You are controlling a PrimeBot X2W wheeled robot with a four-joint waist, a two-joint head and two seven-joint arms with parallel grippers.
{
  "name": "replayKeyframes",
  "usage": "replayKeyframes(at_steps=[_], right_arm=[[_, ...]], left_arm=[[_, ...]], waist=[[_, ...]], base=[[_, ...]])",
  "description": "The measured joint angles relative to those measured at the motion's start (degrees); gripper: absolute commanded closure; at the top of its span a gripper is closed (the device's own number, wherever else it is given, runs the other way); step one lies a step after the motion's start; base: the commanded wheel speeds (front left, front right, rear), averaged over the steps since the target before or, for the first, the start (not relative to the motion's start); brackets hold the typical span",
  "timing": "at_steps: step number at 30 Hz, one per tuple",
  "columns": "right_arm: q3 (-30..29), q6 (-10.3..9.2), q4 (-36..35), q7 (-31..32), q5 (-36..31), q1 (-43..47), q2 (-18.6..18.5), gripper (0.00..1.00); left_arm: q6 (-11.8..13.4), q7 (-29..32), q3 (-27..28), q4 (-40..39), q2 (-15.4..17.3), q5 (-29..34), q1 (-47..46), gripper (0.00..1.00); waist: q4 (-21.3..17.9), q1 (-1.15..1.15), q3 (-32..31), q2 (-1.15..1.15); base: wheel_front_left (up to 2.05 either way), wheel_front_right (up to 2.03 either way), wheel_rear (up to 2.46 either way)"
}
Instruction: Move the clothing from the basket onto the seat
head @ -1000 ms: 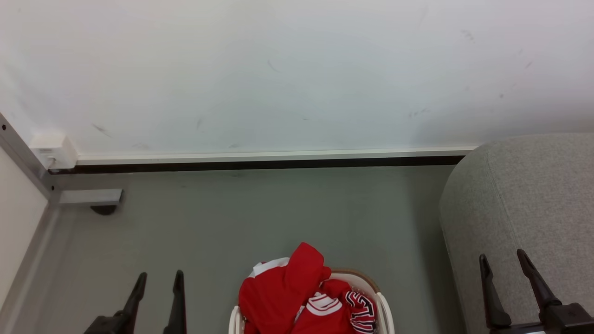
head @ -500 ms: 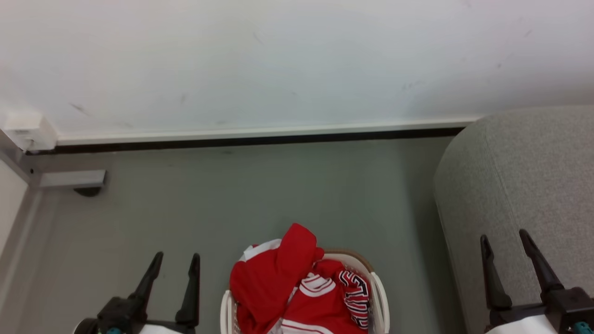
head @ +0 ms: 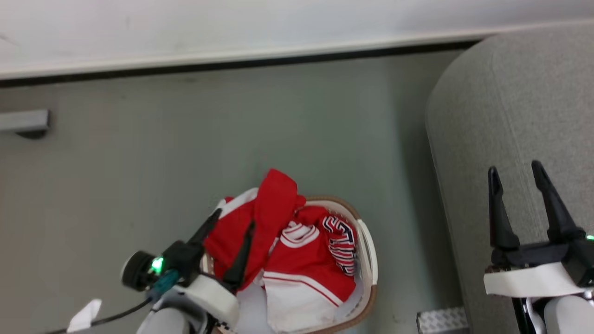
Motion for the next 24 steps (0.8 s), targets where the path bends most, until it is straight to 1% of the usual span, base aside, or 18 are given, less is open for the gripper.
replayKeyframes(at_steps=[6, 10, 12, 18, 21, 24], right_arm=[[1.4, 0.00, -3.2, 0.0, 2.2, -3.8, 0.0, 0.00], [2.7, 0.00, -5.4, 0.0, 2.9, -5.9, 0.0, 0.00], [3.3, 0.00, -6.7, 0.0, 3.3, -6.7, 0.0, 0.00], [4.9, 0.00, -10.7, 0.0, 4.6, -8.8, 0.0, 0.00], [5.5, 0.00, -12.4, 0.0, 4.9, -9.2, 0.0, 0.00], [6.1, 0.00, -13.7, 0.0, 5.3, -9.5, 0.0, 0.00]], left_arm=[[-0.2, 0.0, -10.2, 6.5, 2.5, -1.5, -7.4, 0.00], [-0.2, 0.0, -14.6, 11.4, 3.8, -2.7, -11.6, 0.00], [-0.2, 0.0, -16.1, 13.9, 4.4, -4.1, -13.2, 0.00], [-0.2, 0.0, -19.3, 20.3, 5.7, -5.6, -18.2, 0.00], [-0.1, 0.0, -19.5, 23.2, 6.4, -5.8, -20.4, 0.00], [0.9, 0.0, -19.2, 26.7, 7.1, -5.7, -22.4, 0.00]], waist=[[-1.8, 0.01, 7.3, 0.00], [-3.2, 0.01, 12.0, 0.00], [-4.0, 0.01, 14.3, 0.00], [-6.3, 0.01, 20.7, 0.00], [-7.4, 0.00, 23.3, 0.00], [-8.3, 0.00, 25.5, 0.00]], base=[[0.00, 0.00, 0.00], [0.00, 0.00, 0.00], [0.00, 0.00, 0.00], [0.00, 0.00, 0.00], [0.00, 0.00, 0.00], [0.00, 0.00, 0.00]])
